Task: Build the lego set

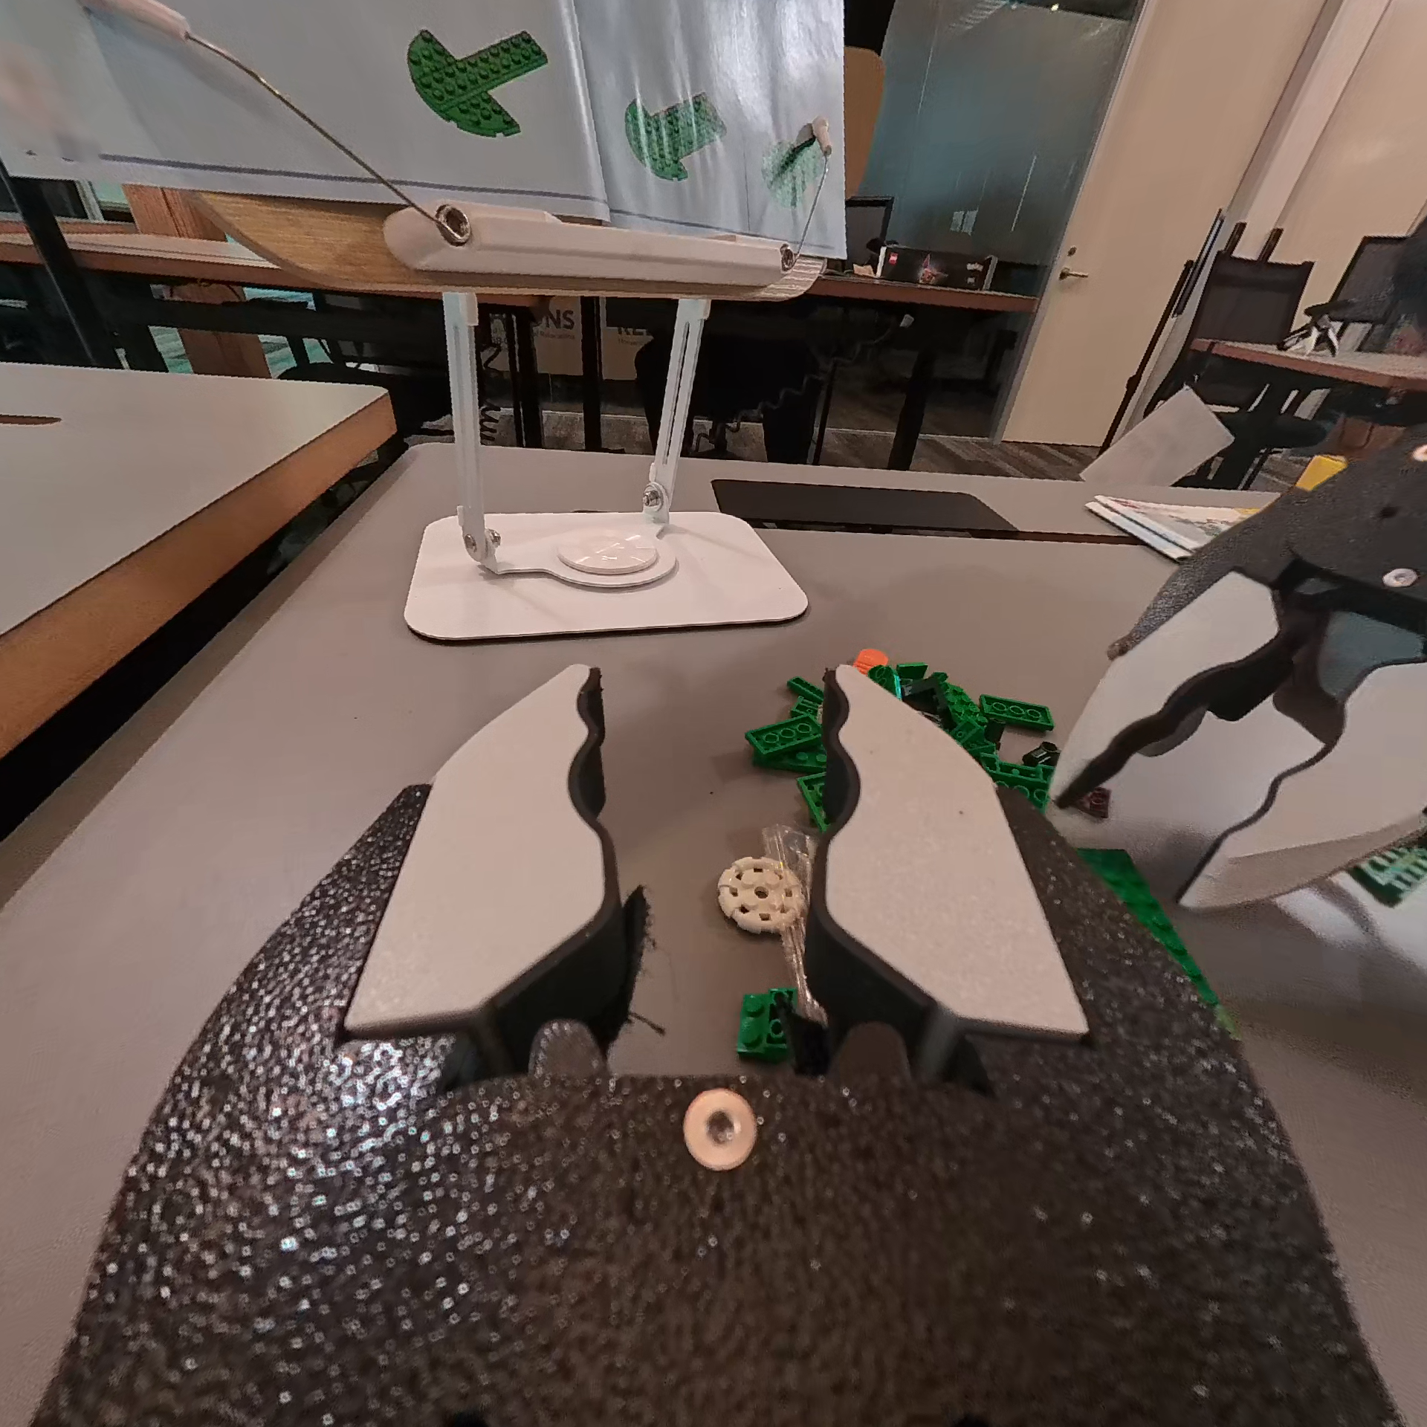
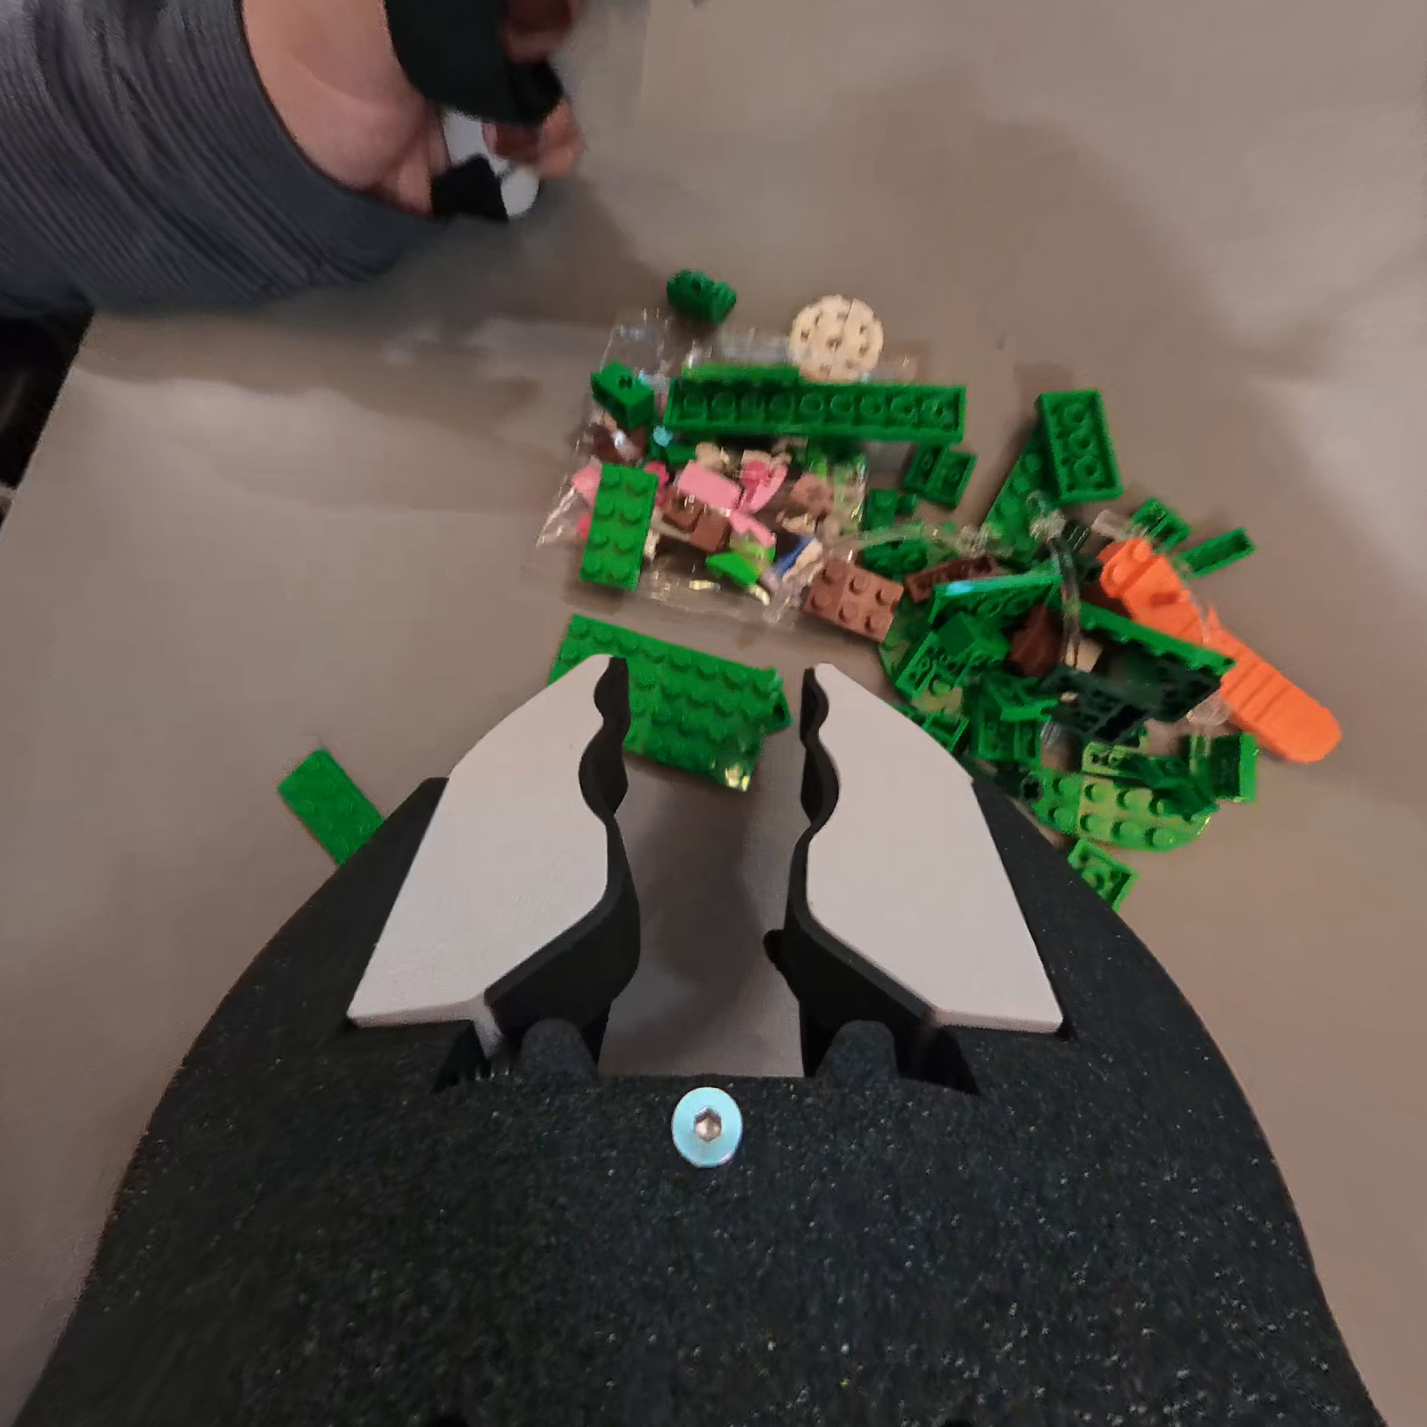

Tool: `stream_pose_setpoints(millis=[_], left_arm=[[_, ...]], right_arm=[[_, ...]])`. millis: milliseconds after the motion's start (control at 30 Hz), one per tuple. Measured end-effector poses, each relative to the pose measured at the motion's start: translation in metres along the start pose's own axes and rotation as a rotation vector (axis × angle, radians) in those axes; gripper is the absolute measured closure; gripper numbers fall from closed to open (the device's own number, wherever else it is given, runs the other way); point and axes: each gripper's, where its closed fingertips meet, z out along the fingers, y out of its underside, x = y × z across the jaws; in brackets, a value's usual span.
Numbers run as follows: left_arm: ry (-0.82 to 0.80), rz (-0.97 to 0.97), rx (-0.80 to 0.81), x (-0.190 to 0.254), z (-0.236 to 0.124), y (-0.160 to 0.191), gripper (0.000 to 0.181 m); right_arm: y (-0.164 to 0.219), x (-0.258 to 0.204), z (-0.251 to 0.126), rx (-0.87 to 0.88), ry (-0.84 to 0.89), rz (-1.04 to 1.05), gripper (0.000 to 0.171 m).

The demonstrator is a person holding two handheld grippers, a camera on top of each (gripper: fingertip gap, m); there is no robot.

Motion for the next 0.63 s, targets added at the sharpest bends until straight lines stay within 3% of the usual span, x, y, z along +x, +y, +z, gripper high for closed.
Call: stream_pose_setpoints(millis=[100, 133, 233, 367, 533, 633], left_arm=[[0.013, -0.038, -0.065, -0.003, 0.001, 0.008, 0.128], [0.023, -0.064, -0.136, -0.005, 0.002, 0.015, 0.127], [0.125, -0.129, -0.395, 0.001, -0.007, 0.040, 0.149], [0.320, -0.308, -0.684, 0.026, -0.037, 0.061, 0.147], [0.268, -0.315, -0.845, 0.024, -0.055, 0.083, 0.141], [0.291, -0.365, -0.846, 0.031, -0.053, 0.083, 0.138]], right_arm=[[-0.014, 0.008, 0.009, 0.020, 0.060, 0.048, 0.129], [-0.018, 0.010, 0.013, 0.023, 0.069, 0.086, 0.129], [-0.031, 0.015, 0.025, 0.041, 0.087, 0.187, 0.130], [-0.041, 0.020, 0.033, 0.022, 0.107, 0.089, 0.130], [-0.053, 0.019, 0.033, 0.008, 0.013, -0.033, 0.129], [-0.056, 0.015, 0.035, 0.005, -0.009, -0.082, 0.130]])
